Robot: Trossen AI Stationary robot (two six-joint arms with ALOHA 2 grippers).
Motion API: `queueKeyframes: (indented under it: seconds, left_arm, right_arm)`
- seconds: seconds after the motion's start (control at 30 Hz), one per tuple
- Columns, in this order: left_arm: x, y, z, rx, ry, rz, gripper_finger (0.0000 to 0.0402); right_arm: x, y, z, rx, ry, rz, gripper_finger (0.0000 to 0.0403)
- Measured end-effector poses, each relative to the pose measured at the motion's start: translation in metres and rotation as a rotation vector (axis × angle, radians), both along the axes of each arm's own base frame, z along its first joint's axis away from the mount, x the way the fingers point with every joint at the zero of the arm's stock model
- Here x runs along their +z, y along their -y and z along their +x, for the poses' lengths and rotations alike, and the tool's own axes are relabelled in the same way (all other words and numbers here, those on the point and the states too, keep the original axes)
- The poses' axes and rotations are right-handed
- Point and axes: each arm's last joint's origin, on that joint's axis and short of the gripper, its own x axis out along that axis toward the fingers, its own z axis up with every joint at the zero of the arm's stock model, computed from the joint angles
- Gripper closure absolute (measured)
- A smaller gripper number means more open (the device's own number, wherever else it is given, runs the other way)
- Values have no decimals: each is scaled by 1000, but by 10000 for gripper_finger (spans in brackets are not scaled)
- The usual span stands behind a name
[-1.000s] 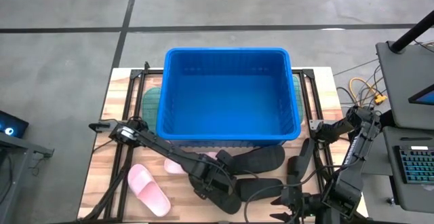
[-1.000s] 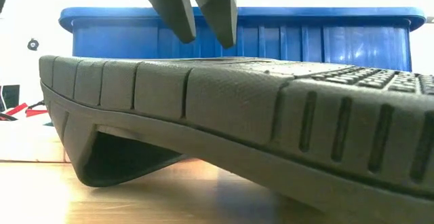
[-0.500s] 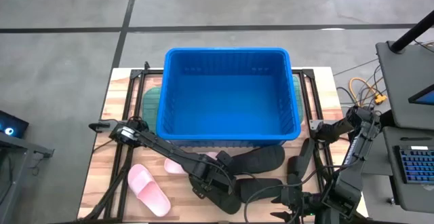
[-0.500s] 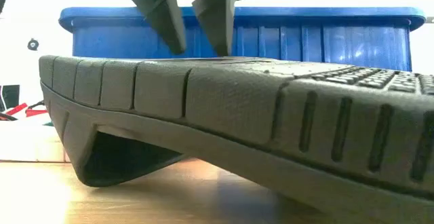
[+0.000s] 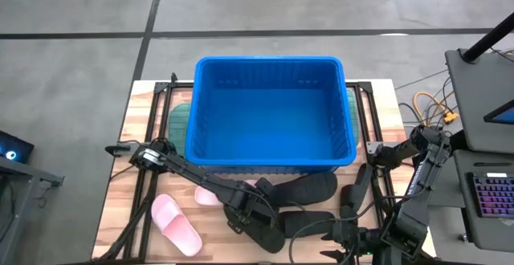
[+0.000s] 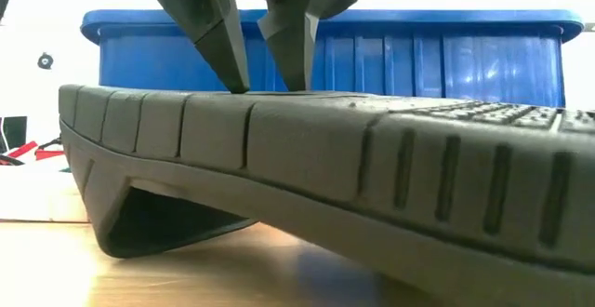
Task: Pick and place slides into bin
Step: Put the black slipper into the blue bin
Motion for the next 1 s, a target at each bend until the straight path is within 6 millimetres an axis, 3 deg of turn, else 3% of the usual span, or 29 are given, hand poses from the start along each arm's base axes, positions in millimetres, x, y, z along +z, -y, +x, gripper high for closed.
queueKeyframes:
  seconds: [0.63, 1.0]
  left_arm:
    - [-2, -2, -1, 5, -61, -74, 178]
    - [-18, -2, -3, 13, -86, -75, 178]
  right_arm:
    - [0, 0, 0, 11, -5, -4, 232]
    - [-1, 0, 0, 18, -17, 3, 232]
